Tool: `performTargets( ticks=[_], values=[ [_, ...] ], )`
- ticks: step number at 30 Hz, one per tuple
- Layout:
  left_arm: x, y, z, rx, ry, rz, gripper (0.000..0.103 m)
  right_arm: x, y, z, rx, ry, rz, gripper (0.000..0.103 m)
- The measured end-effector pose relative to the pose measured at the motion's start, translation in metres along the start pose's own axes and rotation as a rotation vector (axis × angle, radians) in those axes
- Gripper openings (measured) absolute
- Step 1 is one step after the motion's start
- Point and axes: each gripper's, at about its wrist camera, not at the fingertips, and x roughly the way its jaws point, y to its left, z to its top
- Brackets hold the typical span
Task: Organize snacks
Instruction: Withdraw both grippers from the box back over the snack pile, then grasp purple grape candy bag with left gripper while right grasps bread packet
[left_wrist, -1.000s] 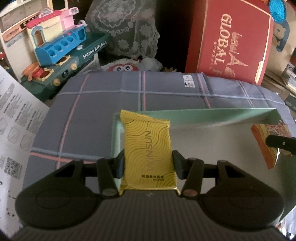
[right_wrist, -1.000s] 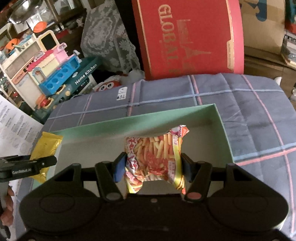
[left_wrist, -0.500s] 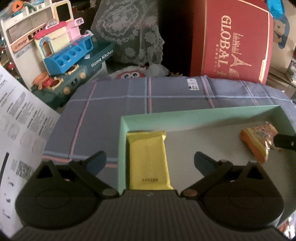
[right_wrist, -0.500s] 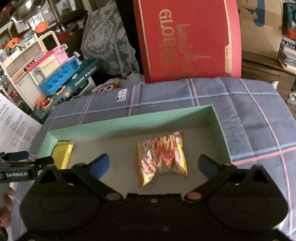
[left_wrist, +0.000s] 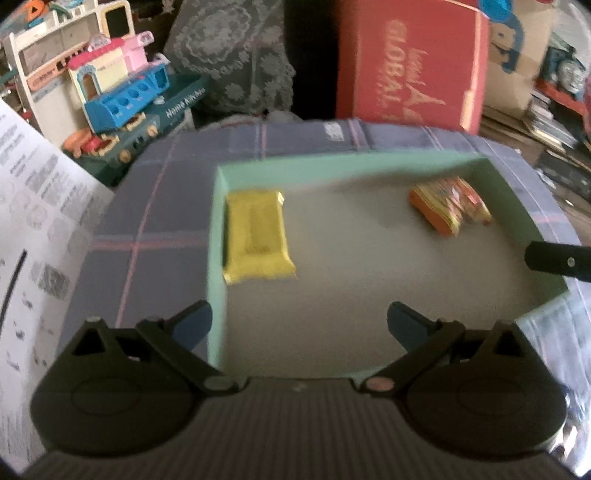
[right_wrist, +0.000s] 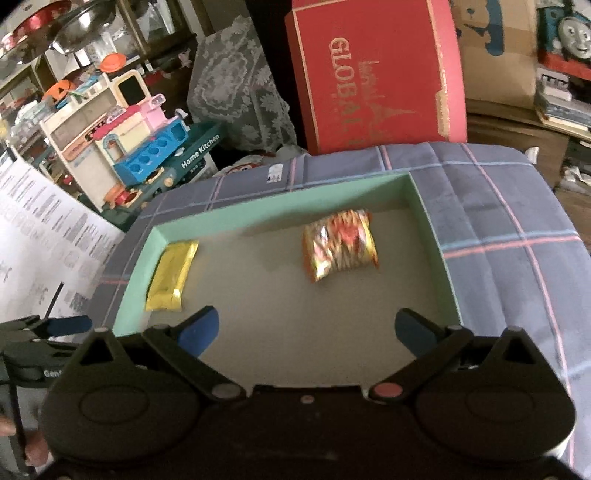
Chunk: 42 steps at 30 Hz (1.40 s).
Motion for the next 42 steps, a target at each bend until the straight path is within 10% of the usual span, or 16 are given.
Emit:
performTargets(
  ticks=[13,32,36,42],
  values=[
    [-0.027,-0.044,-0.115,0.086,0.119,-0.106,0.103,-0.052,-0.037,-0.103,0.167,0.084,0.009,0.103],
    [-0.005,-0.079,-0.142,0.174,0.159,-0.075,0.103,-0.062,-0.043,-0.139,0.187,0.044,-0.021,0.085],
    [-0.007,-0.076,-0.144,0.17,0.14,-0.138,0.076,-0.057,-0.038,-0.134,0.146,0.045,-0.021,0.072],
    [-0.011,-0.071,-0.144,0.176,0.121,-0.183,0.065,-0.041,-0.033,-0.121,0.08,0.058,-0.033,0.062]
  ],
)
